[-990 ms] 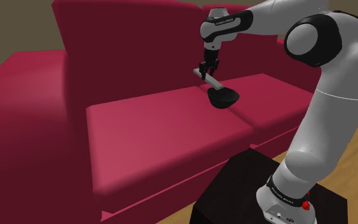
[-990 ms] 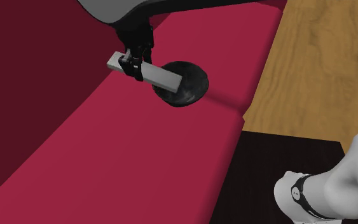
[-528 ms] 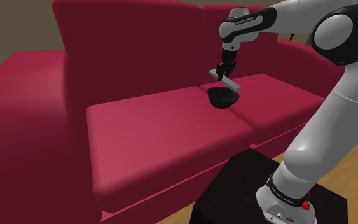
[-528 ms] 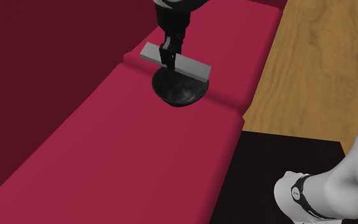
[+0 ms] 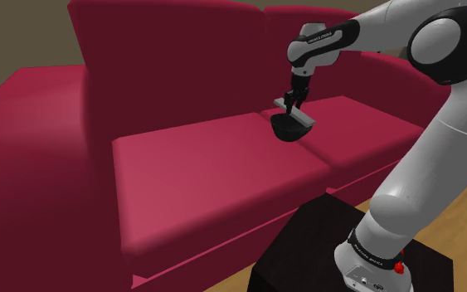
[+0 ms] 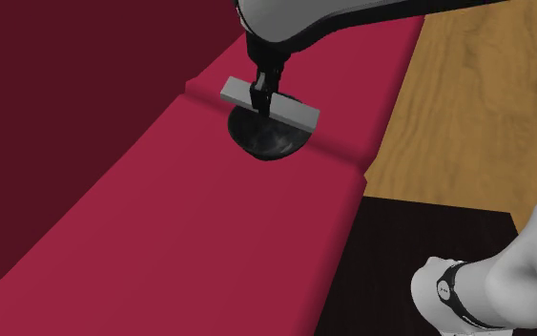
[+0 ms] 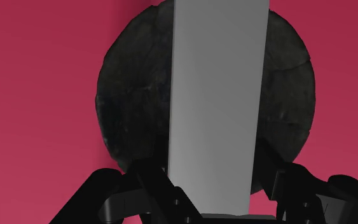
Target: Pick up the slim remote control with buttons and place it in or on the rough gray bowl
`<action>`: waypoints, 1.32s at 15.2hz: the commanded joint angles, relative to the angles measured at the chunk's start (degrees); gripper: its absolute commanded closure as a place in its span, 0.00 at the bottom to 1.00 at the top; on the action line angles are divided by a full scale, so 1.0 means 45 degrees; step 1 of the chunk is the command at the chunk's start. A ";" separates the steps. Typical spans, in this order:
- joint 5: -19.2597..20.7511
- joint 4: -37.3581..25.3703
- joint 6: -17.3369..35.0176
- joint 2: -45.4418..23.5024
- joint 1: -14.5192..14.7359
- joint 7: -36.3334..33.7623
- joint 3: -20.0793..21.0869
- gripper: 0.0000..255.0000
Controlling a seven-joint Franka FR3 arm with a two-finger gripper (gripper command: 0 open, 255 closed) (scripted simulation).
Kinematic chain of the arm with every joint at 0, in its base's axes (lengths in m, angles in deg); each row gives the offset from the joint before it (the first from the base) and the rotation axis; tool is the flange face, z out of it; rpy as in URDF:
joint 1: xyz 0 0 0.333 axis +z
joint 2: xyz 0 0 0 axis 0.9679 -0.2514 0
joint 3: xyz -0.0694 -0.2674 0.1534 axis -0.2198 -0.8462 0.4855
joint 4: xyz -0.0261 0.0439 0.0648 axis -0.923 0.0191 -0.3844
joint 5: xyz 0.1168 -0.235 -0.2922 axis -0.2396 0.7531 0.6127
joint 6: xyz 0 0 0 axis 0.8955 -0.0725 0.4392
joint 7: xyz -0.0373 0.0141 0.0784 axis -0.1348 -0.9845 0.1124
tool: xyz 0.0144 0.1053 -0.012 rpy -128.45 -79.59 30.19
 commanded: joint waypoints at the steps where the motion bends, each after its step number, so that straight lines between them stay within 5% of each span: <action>1: -0.0030 0.0240 0.0345 -0.0098 -0.0001 0.0010 -0.0004 1.00; 14: -0.0125 0.0839 0.1233 -0.0400 -0.0015 0.0072 -0.0022 1.00; 15: -0.0125 0.0839 0.1232 -0.0399 -0.0015 0.0072 -0.0022 0.00; 20: -0.0125 0.0839 0.1232 -0.0400 -0.0015 0.0072 -0.0022 0.00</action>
